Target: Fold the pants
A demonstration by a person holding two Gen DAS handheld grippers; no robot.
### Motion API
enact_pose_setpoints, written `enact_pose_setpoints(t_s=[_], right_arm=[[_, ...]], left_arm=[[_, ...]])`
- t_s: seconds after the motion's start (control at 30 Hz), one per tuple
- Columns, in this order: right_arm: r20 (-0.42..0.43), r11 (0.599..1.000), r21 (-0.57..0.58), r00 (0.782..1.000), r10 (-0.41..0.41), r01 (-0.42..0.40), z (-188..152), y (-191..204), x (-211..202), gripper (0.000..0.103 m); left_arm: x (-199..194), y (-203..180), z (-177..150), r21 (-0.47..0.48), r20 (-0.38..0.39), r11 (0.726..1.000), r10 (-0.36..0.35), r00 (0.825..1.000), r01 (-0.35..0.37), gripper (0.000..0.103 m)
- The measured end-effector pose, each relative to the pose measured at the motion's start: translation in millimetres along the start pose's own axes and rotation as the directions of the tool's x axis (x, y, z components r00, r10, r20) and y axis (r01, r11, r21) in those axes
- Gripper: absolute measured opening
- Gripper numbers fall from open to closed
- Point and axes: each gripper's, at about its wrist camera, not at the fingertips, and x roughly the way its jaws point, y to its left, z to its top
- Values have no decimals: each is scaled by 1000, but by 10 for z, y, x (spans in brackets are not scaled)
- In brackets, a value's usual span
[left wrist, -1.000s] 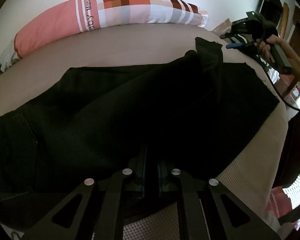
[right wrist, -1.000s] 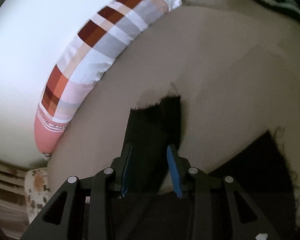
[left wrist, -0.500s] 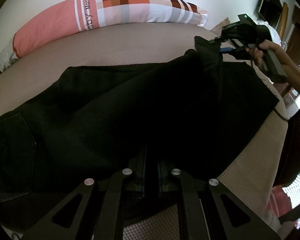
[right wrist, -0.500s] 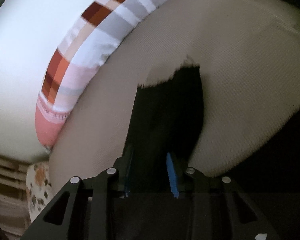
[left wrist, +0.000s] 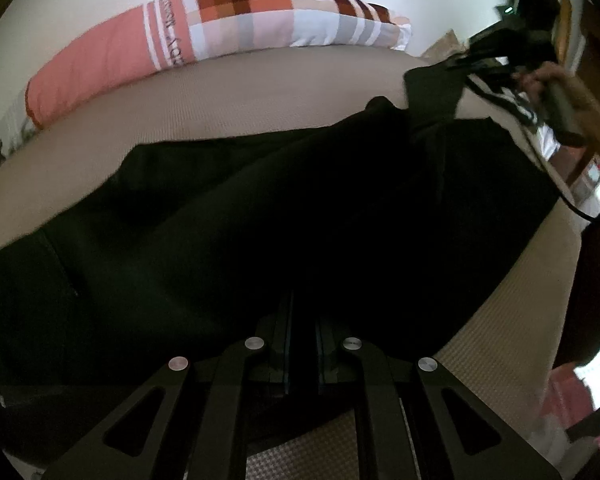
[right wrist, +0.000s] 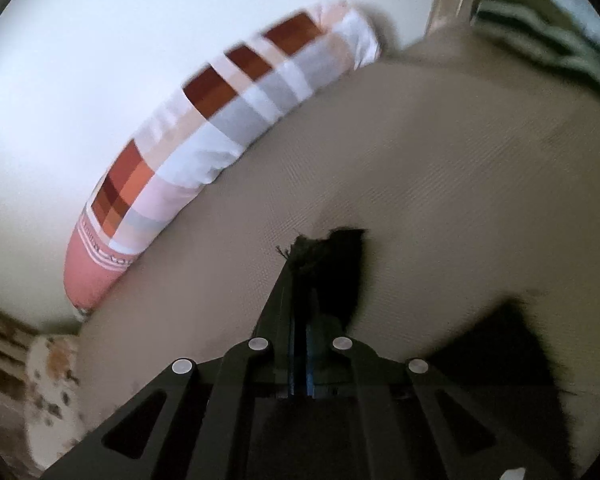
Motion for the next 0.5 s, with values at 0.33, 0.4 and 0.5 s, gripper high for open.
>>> enact_pose_setpoints(t_s=[0.33, 0.4, 0.5], right_arm=[[0, 973, 55, 974, -226, 225, -791, -855, -874, 3], [-24, 965, 80, 968, -250, 251, -957, -1012, -852, 3], [-39, 955, 99, 960, -276, 279, -1134, -1123, -823, 3]], left_arm=[[-27, -273, -74, 229, 4, 972, 57, 998, -57, 10], [-8, -330, -109, 268, 3, 961, 76, 997, -74, 10], [15, -429, -170, 333, 12, 936, 114, 993, -112, 10]])
